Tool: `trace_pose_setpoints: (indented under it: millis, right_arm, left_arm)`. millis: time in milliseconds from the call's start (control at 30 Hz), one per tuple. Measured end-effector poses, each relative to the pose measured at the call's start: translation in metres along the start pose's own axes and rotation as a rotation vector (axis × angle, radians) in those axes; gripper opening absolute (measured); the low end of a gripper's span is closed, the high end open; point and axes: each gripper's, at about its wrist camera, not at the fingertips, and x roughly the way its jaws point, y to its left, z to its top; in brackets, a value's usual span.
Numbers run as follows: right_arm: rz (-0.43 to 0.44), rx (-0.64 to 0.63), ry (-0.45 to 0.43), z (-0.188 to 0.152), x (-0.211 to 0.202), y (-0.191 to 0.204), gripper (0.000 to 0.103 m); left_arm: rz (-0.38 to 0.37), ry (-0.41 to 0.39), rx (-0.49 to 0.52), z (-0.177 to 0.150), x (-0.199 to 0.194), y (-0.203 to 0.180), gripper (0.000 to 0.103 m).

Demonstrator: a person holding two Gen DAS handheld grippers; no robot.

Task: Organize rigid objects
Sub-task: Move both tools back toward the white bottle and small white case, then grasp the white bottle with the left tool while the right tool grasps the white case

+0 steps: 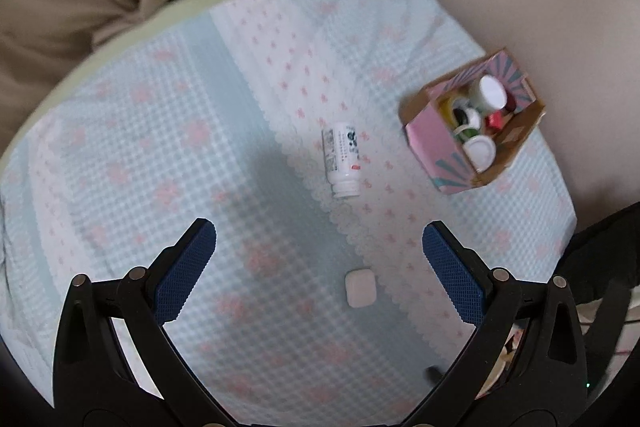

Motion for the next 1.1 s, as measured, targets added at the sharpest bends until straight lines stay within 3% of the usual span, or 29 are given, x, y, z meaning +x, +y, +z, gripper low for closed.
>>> trace_pose_setpoints:
  millis: [233,367,567,767,867,933,1000,1100]
  right_arm:
    - [-0.023,0.050,0.078,0.008,0.084,0.021,0.102]
    - [-0.026,0.102,0.112,0.006,0.131,0.026,0.095]
    - [-0.087,0.158,0.138,0.001,0.176,0.023,0.090]
    - [-0.093,0.165,0.172,0.002,0.204,0.024,0.073]
    - [-0.121,0.139,0.188,0.000,0.212,0.028,0.071]
    - [-0.130,0.117,0.179,-0.002,0.212,0.033,0.062]
    - [-0.133,0.075,0.167,-0.003,0.208,0.039,0.045]
    - [-0.121,0.033,0.162,-0.005,0.205,0.047,0.041]
  left_arm:
    - [-0.018,0.130,0.045,0.037,0.102,-0.011,0.103]
    - [-0.031,0.195,0.069,0.050,0.162,-0.021,0.100]
    - [-0.042,0.255,0.073,0.065,0.223,-0.030,0.094]
    - [-0.038,0.297,0.078,0.065,0.256,-0.041,0.081]
    - [-0.029,0.321,0.093,0.057,0.266,-0.048,0.073]
    - [-0.007,0.321,0.105,0.052,0.270,-0.050,0.059]
    - [-0.017,0.301,0.103,0.051,0.267,-0.049,0.051]
    - [-0.045,0.299,0.076,0.052,0.265,-0.045,0.051]
